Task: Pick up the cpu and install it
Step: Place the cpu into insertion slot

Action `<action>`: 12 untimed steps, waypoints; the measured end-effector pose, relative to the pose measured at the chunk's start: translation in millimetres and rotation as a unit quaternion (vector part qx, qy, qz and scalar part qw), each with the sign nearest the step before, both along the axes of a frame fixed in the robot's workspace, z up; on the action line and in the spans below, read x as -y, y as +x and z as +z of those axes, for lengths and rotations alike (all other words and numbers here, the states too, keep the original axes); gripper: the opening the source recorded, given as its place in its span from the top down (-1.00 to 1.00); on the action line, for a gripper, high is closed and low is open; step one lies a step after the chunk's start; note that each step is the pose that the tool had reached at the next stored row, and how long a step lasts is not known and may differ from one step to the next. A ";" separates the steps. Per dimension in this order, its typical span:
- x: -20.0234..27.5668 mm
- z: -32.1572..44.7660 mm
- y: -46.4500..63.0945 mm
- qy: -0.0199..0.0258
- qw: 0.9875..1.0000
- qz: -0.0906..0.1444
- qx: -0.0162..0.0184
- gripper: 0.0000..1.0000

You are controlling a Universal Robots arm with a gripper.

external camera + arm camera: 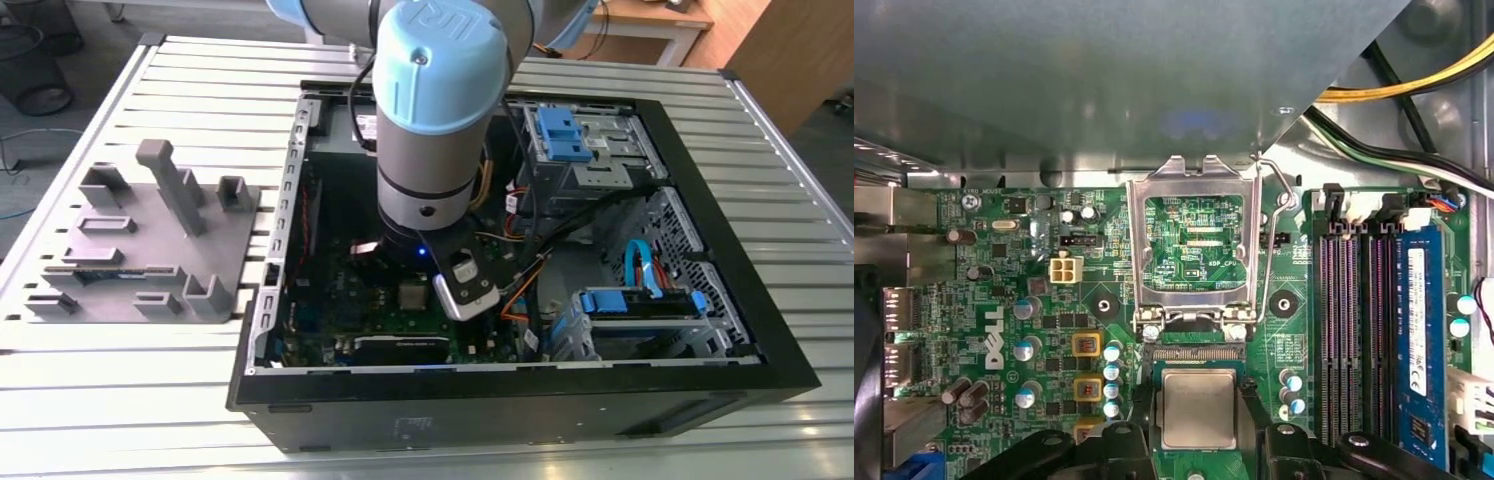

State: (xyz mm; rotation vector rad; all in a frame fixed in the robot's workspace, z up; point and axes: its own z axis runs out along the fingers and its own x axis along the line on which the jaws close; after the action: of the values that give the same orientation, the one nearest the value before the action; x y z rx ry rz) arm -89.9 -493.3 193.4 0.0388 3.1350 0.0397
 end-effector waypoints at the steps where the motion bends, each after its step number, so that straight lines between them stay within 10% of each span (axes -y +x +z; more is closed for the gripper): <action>1: 0.0 -0.1 0.0 0.000 1.000 0.000 0.000 0.09; 12: 0.0 -2.0 0.0 0.000 1.000 0.000 0.000 0.09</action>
State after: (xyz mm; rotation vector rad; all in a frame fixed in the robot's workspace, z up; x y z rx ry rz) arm -89.9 -493.3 191.4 0.0389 3.1349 0.0398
